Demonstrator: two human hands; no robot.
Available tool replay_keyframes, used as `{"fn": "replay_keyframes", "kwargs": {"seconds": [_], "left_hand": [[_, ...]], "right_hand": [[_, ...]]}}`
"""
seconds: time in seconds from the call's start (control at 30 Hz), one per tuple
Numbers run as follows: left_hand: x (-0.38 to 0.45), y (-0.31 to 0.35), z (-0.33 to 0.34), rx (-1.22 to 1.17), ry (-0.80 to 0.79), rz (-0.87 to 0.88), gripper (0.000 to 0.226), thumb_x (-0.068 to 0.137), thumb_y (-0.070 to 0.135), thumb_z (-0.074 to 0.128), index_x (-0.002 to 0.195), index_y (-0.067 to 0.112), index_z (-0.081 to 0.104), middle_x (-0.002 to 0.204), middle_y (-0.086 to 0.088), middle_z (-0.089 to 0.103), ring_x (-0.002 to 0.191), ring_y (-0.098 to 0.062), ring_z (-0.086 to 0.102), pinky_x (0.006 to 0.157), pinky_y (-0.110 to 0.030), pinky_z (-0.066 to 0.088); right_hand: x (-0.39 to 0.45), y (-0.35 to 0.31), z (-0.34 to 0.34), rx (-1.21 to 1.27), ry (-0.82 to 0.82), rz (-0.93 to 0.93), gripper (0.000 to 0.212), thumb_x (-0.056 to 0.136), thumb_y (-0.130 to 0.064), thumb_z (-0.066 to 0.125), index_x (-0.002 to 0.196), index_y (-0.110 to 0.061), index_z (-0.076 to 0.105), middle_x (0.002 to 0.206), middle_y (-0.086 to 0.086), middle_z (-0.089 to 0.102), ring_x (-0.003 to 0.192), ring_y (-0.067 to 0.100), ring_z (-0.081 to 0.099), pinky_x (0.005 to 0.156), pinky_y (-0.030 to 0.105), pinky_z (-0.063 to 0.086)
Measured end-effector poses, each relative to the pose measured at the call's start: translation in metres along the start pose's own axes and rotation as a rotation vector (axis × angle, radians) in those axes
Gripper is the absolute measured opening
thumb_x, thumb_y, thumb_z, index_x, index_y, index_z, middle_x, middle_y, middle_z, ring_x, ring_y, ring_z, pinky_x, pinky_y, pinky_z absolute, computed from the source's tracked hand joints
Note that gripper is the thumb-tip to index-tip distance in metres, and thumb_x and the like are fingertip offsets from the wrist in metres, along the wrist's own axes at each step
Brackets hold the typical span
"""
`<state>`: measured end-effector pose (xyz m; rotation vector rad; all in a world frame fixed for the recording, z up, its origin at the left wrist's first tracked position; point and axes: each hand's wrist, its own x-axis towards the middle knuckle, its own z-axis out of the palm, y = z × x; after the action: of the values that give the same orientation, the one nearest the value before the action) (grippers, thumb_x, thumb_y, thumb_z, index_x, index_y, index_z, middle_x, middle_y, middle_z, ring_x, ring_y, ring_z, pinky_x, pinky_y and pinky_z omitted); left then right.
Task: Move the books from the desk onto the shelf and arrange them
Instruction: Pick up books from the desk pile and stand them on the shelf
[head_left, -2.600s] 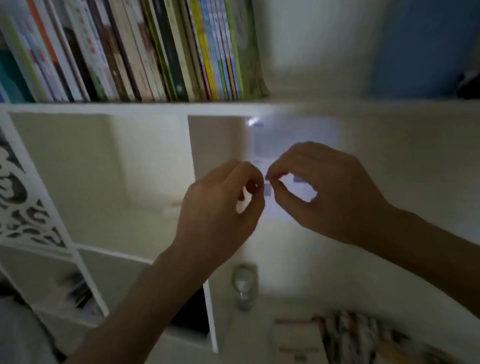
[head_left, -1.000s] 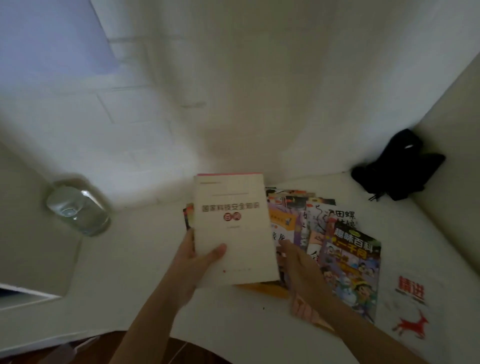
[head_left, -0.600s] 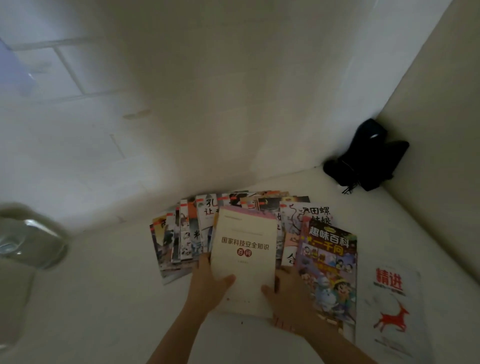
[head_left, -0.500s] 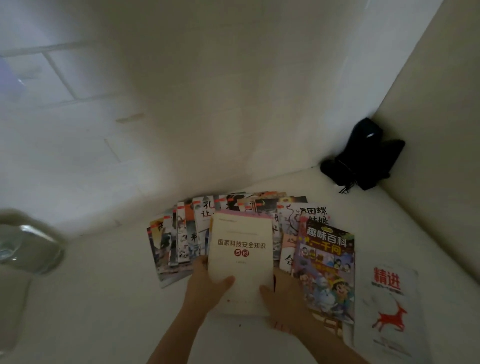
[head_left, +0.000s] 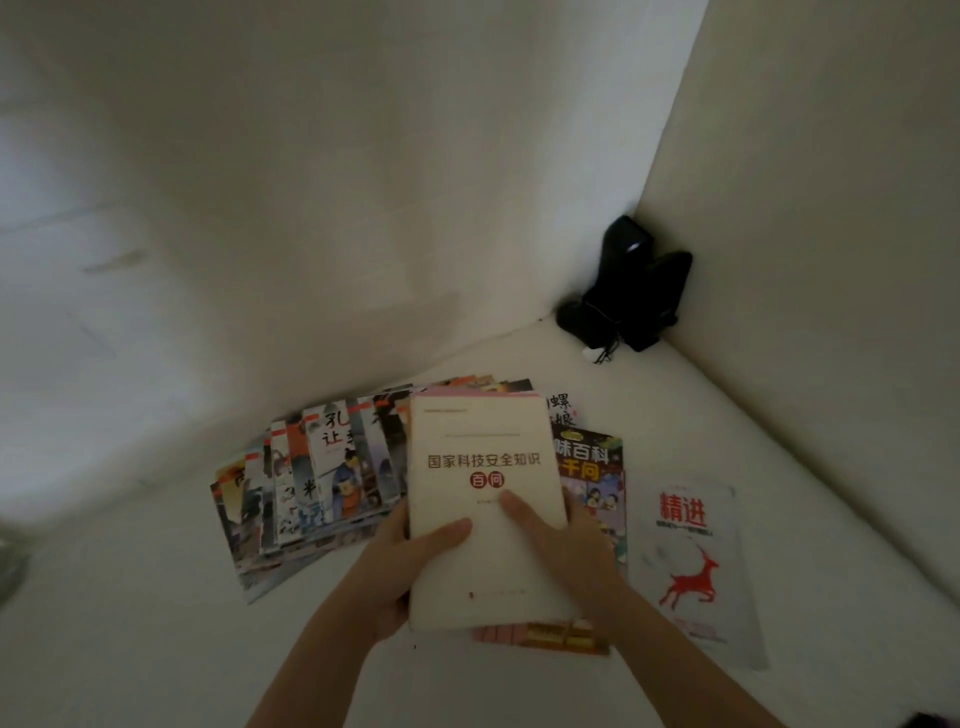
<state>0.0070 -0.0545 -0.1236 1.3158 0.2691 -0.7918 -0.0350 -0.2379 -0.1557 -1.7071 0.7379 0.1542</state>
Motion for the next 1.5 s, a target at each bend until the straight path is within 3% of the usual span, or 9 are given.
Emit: {"fn": "replay_keyframes", "kwargs": {"seconds": [0.23,0.33,0.53,0.73,0.83,1.03,1.23,1.33,1.5], "left_hand": [[0.079,-0.055,0.070,0.618,0.070,0.036,0.082,0.055,0.064,0.084,0.124,0.032,0.053,0.131,0.003,0.054,0.128,-0.023,0.050,0.098,-0.049,0.050],[0.094,-0.064,0.078,0.780,0.149,0.026,0.092,0.062,0.058,0.081,0.137,0.022,0.041,0.140,-0.003,0.035,0.136,-0.025,0.032,0.109,-0.042,0.038],[0.074,-0.055,0.067,0.521,0.163,0.041,0.068,0.064,0.027,0.090,0.121,0.022,0.052,0.111,0.002,0.068,0.093,-0.018,0.068,0.070,-0.036,0.062],[0.056,-0.067,0.040,0.685,0.297,0.017,0.094,0.044,0.051,0.089,0.123,0.030,0.043,0.121,0.001,0.046,0.113,-0.027,0.056,0.089,-0.051,0.055],[0.054,-0.069,0.044,0.690,0.293,0.061,0.096,0.059,0.033,0.091,0.138,0.025,0.036,0.136,-0.004,0.032,0.126,-0.030,0.043,0.103,-0.050,0.045],[0.058,-0.059,0.047,0.373,0.337,-0.015,0.086,0.061,0.017,0.092,0.130,0.010,0.042,0.107,-0.004,0.064,0.095,-0.030,0.068,0.080,-0.046,0.059],[0.046,-0.056,0.049,0.168,0.148,-0.120,0.059,0.056,0.004,0.091,0.109,0.005,0.066,0.095,-0.014,0.076,0.081,-0.033,0.074,0.072,-0.052,0.060],[0.027,-0.050,0.042,0.147,0.045,0.040,0.065,0.064,-0.003,0.085,0.119,0.016,0.056,0.106,-0.007,0.074,0.091,-0.029,0.073,0.072,-0.052,0.060],[0.011,-0.025,0.032,0.216,-0.086,0.306,0.076,0.067,-0.016,0.075,0.130,0.018,0.051,0.117,-0.001,0.071,0.110,-0.018,0.067,0.083,-0.035,0.058]], "right_hand": [[0.015,0.031,-0.082,-0.257,0.164,0.036,0.037,0.086,-0.054,0.063,0.104,-0.022,0.065,0.094,-0.004,0.068,0.078,0.010,0.066,0.062,0.019,0.053],[0.028,0.055,-0.080,-0.281,0.195,0.039,0.056,0.078,-0.063,0.064,0.114,-0.021,0.062,0.107,-0.001,0.068,0.088,0.015,0.067,0.074,0.031,0.060],[0.020,0.053,-0.062,-0.238,0.181,0.047,0.041,0.088,-0.049,0.064,0.114,-0.017,0.062,0.103,-0.004,0.067,0.085,0.011,0.060,0.059,0.012,0.042],[0.004,0.067,-0.028,-0.328,0.204,0.116,0.061,0.077,-0.062,0.065,0.119,-0.017,0.057,0.114,-0.002,0.056,0.109,0.019,0.056,0.091,0.034,0.051],[-0.001,0.069,-0.025,-0.278,0.237,0.109,0.057,0.082,-0.050,0.069,0.124,-0.015,0.053,0.118,0.001,0.053,0.110,0.019,0.054,0.095,0.037,0.050],[-0.001,0.062,-0.035,-0.128,0.231,0.093,0.050,0.079,-0.031,0.079,0.120,-0.015,0.055,0.109,-0.004,0.063,0.092,0.008,0.055,0.070,0.010,0.042],[0.001,0.069,-0.039,0.081,0.092,0.170,0.055,0.059,-0.039,0.092,0.106,-0.022,0.069,0.104,-0.003,0.074,0.091,0.013,0.070,0.079,0.036,0.061],[-0.004,0.063,-0.041,0.109,0.068,0.041,0.080,0.047,-0.049,0.095,0.116,-0.026,0.061,0.115,-0.002,0.068,0.097,0.012,0.068,0.074,0.031,0.061],[-0.025,0.035,-0.046,0.168,0.097,-0.388,0.088,0.068,-0.009,0.086,0.137,-0.019,0.033,0.123,-0.009,0.054,0.115,-0.002,0.055,0.083,0.011,0.051]]}}
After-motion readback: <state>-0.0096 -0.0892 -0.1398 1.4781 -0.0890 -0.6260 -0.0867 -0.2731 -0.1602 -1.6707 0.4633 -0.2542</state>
